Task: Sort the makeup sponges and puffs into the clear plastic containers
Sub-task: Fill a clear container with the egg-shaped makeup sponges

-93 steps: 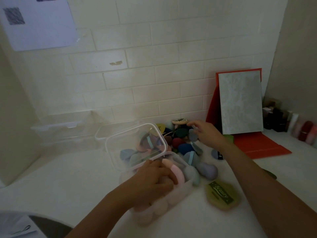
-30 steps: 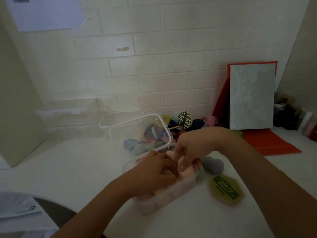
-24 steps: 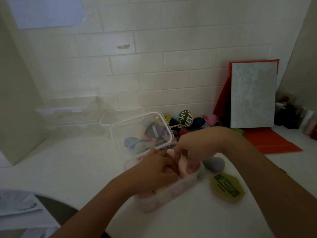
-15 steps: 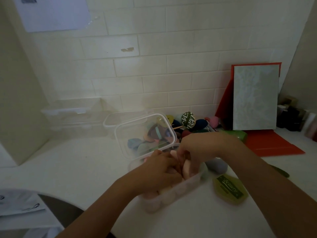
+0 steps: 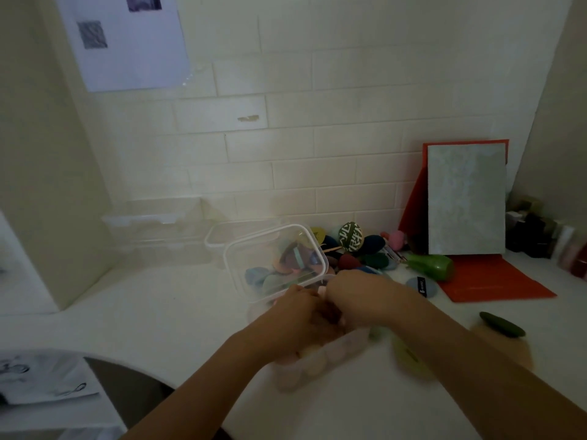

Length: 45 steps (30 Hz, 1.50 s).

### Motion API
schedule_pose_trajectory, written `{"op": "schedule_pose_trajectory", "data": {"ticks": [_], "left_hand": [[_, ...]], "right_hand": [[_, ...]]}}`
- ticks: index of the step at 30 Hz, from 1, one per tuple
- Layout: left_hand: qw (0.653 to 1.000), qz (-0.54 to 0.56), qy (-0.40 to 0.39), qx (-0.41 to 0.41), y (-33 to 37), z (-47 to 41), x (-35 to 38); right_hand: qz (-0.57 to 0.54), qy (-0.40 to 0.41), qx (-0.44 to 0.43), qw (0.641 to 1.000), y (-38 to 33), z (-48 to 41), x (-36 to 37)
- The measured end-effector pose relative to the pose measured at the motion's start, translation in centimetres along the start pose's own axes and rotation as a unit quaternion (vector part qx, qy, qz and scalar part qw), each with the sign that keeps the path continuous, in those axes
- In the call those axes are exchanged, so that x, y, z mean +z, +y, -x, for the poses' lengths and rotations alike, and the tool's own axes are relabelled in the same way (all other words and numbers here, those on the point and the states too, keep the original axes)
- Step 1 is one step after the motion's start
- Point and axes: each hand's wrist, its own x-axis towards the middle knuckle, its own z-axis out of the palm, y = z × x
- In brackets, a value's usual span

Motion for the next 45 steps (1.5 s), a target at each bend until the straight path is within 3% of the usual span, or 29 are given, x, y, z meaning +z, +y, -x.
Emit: {"op": "schedule_pose_trajectory", "data": {"ticks": [3, 7, 9, 11, 13, 15, 17, 20, 22, 25, 28, 31, 33, 34, 38, 42, 45], "left_hand": [[1.000, -0.015, 0.011, -0.025, 0.3, 0.2, -0.3], [0.998, 0.003, 0.055, -0.042, 1.5, 1.0, -1.0], [0.990, 0.007, 0.127, -0.059, 1.3, 1.5, -1.3], [0.967, -0.002, 0.246, -0.072, 0.6, 2.0, -2.3], [0.920, 0.000, 0.374, -0.117, -0.8, 2.3, -3.6], [0.867, 0.079, 0.442, -0.217, -2.7, 2.3, -5.1], [0.803, 0.277, 0.422, -0.318, -4.3, 2.0, -6.4], [0.692, 0.545, 0.327, -0.343, -5.6, 1.8, -7.1], [0.676, 0.593, 0.297, -0.322, -5.7, 1.8, -7.2], [0.701, 0.594, 0.294, -0.263, -4.4, 1.5, -8.1], [0.760, 0.537, 0.289, -0.224, -2.6, 1.6, -9.1], [0.866, 0.407, 0.211, -0.200, -0.4, 2.7, -9.2], [0.940, 0.247, 0.124, -0.199, 1.0, 3.7, -9.0], [0.962, 0.179, 0.070, -0.194, 1.6, 4.0, -8.8], [0.975, 0.070, -0.092, -0.191, 2.8, 4.2, -7.4], [0.963, -0.071, -0.160, -0.207, 2.3, 3.9, -4.9], [0.952, -0.160, -0.176, -0.194, 1.7, 3.9, -3.7]], "right_hand": [[-0.076, -0.036, -0.024, 0.996, 2.1, 1.9, -1.3], [-0.141, -0.018, -0.039, 0.989, 3.3, 2.5, -1.4], [-0.151, -0.006, -0.031, 0.988, 3.4, 2.5, -1.5], [-0.171, -0.011, -0.008, 0.985, 3.4, 2.9, -1.8], [-0.165, -0.036, 0.020, 0.985, 3.5, 3.3, -1.9], [-0.138, -0.054, 0.044, 0.988, 3.7, 3.5, -1.7], [-0.145, -0.066, 0.052, 0.986, 3.6, 3.5, -1.6], [-0.204, -0.070, 0.048, 0.975, 3.4, 3.0, -1.3], [-0.212, -0.058, 0.045, 0.975, 3.4, 2.7, -1.1], [-0.223, -0.058, 0.043, 0.972, 3.6, 2.7, -1.1], [-0.260, -0.087, 0.036, 0.961, 4.2, 3.2, -1.6], [-0.274, -0.094, 0.050, 0.956, 5.2, 4.1, -2.2], [-0.256, -0.070, 0.080, 0.961, 6.0, 4.7, -2.5], [-0.239, -0.057, 0.097, 0.964, 6.5, 5.0, -2.5], [-0.172, -0.013, 0.107, 0.979, 6.5, 6.6, -3.2], [-0.198, -0.058, 0.012, 0.978, 4.9, 6.7, -3.5], [-0.180, -0.045, -0.045, 0.982, 3.8, 5.1, -2.6]]}}
